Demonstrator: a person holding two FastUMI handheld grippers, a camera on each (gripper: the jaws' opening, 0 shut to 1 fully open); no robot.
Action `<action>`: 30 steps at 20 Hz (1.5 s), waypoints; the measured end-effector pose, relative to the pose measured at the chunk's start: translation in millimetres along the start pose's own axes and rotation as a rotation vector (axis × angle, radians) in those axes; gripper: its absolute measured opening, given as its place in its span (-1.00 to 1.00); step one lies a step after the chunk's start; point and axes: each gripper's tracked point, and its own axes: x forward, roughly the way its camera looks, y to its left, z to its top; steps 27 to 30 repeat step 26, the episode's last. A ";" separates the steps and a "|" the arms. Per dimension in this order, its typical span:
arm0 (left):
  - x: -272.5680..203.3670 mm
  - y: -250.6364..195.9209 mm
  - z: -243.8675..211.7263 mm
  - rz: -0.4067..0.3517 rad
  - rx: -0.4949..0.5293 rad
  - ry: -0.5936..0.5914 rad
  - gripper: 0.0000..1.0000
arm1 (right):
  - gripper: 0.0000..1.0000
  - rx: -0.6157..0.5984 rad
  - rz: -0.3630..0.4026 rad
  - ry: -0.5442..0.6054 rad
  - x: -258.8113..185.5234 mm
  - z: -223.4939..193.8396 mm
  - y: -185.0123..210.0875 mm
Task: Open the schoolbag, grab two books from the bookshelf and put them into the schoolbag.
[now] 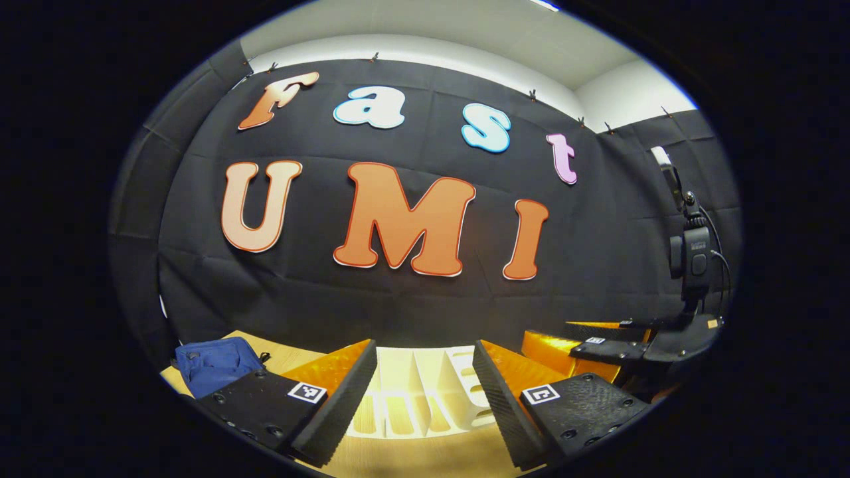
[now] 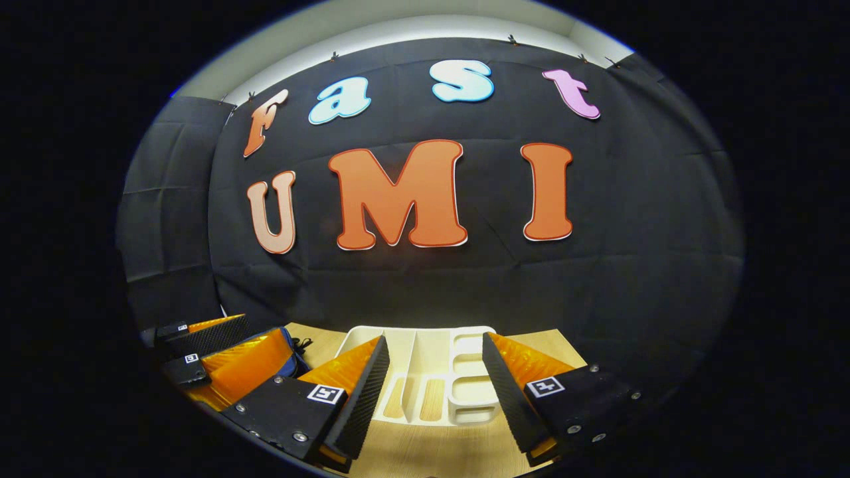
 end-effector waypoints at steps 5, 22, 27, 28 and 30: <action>-3.9 -0.3 13.7 0.058 0.036 -0.064 0.79 | 0.68 0.010 0.028 -0.024 -4.1 0.5 5.0; 9.7 24.6 -6.5 -0.005 0.057 -0.013 0.89 | 0.70 -0.022 -0.270 -0.073 -42.0 -6.0 -35.3; 8.1 26.6 2.7 -0.004 0.077 -0.042 0.89 | 0.70 -0.049 -0.222 -0.078 -36.9 -3.9 -18.2; 8.1 26.6 2.7 -0.004 0.077 -0.042 0.89 | 0.70 -0.049 -0.222 -0.078 -36.9 -3.9 -18.2; 8.1 26.6 2.7 -0.004 0.077 -0.042 0.89 | 0.70 -0.049 -0.222 -0.078 -36.9 -3.9 -18.2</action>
